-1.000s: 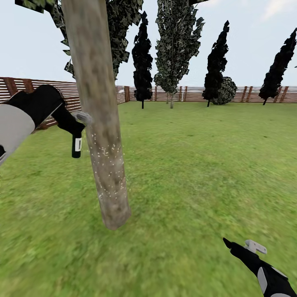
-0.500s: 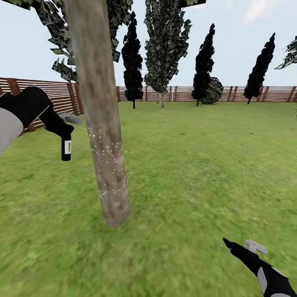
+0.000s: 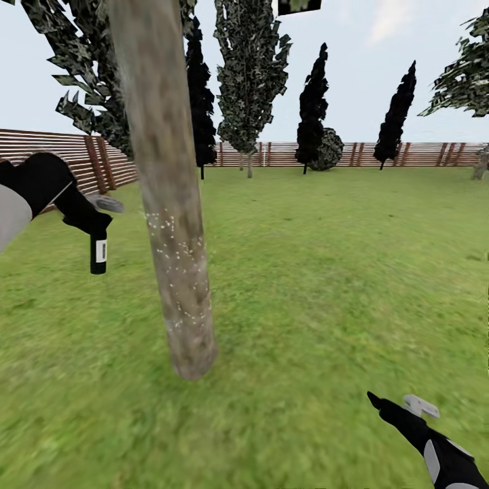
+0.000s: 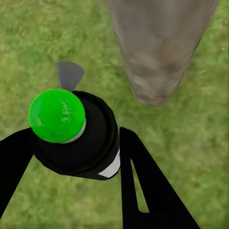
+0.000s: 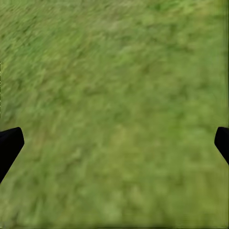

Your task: In the garden, pick up the pesticide atomizer on the floor and spray pesticide onto both trees until each tree trunk is fully covered.

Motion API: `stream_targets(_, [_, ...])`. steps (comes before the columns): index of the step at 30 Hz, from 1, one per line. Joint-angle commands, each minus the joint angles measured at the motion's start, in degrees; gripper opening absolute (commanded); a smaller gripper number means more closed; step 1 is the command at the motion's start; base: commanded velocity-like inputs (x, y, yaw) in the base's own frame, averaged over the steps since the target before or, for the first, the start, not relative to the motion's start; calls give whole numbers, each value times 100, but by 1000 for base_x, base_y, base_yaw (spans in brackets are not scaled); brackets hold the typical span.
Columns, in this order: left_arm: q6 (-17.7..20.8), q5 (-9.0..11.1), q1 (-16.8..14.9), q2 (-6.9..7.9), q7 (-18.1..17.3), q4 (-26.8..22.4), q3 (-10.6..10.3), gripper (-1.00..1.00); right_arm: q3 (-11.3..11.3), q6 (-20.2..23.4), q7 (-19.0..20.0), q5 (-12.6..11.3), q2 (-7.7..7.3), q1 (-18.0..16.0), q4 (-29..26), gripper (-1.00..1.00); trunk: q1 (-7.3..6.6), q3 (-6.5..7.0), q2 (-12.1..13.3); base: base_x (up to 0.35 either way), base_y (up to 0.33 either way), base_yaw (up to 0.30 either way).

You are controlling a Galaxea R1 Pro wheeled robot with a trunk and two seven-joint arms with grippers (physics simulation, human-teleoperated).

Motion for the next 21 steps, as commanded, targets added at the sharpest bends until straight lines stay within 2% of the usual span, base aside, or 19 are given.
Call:
stream_targets(1, [-8,-1,1,0,1,27,1,-100,0,0,0,0,0,0,0,100,0,0,0,0,350,-51])
stream_targets(6, [-31,-3,58,7,1,70,-1,-100,0,0,0,0,0,0,0,100,0,0,0,-60,347,-70])
stream_targets(12, [-524,26,552,1,23,71,1,-100,-2,0,0,0,0,0,-1,100,0,0,0,-95,338,-255])
stream_targets(14, [-868,39,735,0,38,72,8,-100,-3,0,-5,0,0,0,0,100,0,0,0,-84,334,-272])
stream_targets(16, [-961,42,879,0,43,75,9,-100,-6,0,-4,0,0,0,0,100,0,0,0,-28,326,-256])
stream_targets(18, [-1028,36,1054,0,46,72,16,-100,-5,0,-4,0,0,0,-2,100,0,0,0,-7,321,-107])
stream_targets(21, [-1392,117,1328,0,53,71,18,-100,-2,0,-6,0,0,0,0,100,0,0,0,-1,172,-26])
